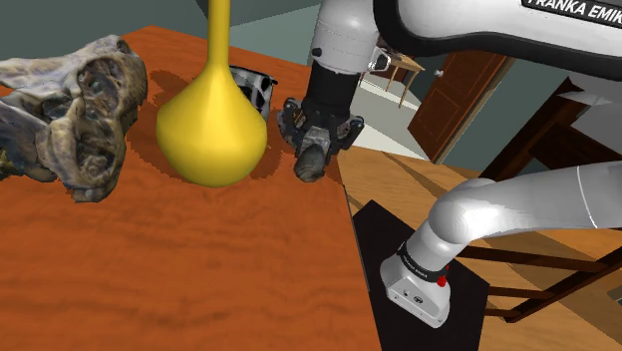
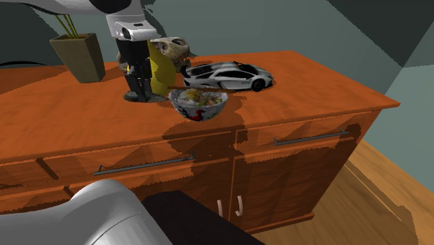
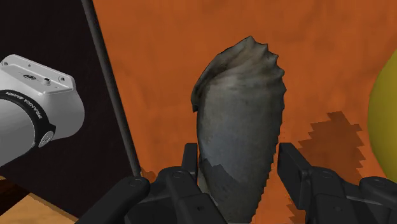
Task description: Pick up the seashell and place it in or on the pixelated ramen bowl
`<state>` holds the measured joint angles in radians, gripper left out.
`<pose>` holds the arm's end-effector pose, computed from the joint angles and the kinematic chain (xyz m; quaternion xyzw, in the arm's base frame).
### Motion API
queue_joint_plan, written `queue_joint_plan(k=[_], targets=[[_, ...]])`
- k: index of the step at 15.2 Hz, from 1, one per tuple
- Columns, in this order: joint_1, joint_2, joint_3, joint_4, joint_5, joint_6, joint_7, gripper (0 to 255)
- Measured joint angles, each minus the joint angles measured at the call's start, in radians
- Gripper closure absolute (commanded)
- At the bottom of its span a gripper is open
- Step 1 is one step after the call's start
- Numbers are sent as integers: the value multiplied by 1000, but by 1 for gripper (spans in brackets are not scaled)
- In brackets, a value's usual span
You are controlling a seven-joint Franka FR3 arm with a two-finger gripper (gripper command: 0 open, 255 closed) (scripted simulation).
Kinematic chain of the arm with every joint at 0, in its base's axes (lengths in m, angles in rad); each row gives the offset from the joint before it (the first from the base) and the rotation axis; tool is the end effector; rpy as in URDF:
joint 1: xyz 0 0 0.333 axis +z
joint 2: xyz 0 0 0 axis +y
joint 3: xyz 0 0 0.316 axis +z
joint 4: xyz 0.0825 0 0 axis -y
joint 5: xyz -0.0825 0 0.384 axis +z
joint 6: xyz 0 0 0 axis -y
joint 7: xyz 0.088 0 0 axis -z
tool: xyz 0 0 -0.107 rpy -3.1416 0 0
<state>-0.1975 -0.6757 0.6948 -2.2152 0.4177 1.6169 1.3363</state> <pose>0.2992 0.2711 0.5517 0.8787 -0.4770 -0.0144 0.0130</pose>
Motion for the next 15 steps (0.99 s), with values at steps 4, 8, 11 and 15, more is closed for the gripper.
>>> queue_joint_plan(k=[4,8,11,15], targets=[[-5,8,-14,55,-13,-48,7,255],[-14,22,-27,117,-27,-97,12,255],[-18,31,-34,158,-35,-130,18,255],[-26,51,-41,226,-47,-179,28,255]])
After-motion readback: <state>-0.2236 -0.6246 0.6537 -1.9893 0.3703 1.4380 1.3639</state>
